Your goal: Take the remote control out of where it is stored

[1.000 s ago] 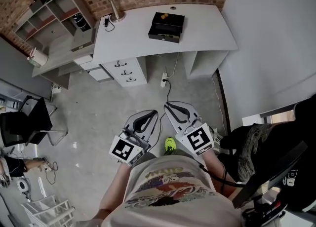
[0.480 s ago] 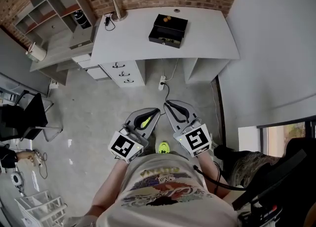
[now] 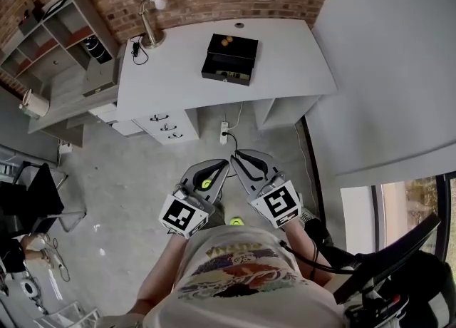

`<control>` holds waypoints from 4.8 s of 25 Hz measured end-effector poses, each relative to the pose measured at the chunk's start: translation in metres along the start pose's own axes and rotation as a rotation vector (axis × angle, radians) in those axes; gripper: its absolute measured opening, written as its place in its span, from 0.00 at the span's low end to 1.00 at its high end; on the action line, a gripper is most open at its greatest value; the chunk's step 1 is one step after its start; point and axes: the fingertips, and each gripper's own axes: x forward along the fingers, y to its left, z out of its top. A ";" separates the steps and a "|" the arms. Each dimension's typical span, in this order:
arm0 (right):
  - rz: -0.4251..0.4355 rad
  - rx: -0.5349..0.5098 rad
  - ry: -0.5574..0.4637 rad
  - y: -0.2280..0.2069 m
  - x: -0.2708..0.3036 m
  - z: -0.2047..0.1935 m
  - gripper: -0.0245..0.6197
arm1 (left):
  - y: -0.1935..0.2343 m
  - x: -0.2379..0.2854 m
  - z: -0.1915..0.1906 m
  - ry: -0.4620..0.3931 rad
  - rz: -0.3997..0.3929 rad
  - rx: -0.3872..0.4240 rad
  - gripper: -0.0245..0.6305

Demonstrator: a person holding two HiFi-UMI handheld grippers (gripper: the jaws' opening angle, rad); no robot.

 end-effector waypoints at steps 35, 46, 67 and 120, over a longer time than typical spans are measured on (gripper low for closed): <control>-0.061 -0.010 0.095 -0.165 0.171 0.001 0.18 | 0.201 0.129 -0.016 0.076 -0.078 -0.020 0.05; 0.081 -0.050 0.148 -0.241 0.188 -0.019 0.21 | 0.226 0.215 -0.011 0.094 0.019 0.001 0.05; 0.108 -0.084 0.304 -0.291 0.233 -0.062 0.24 | 0.278 0.252 -0.035 0.120 0.046 -0.032 0.05; 0.371 -0.221 0.823 -0.347 0.316 -0.242 0.24 | 0.351 0.278 -0.153 0.229 0.191 -0.201 0.05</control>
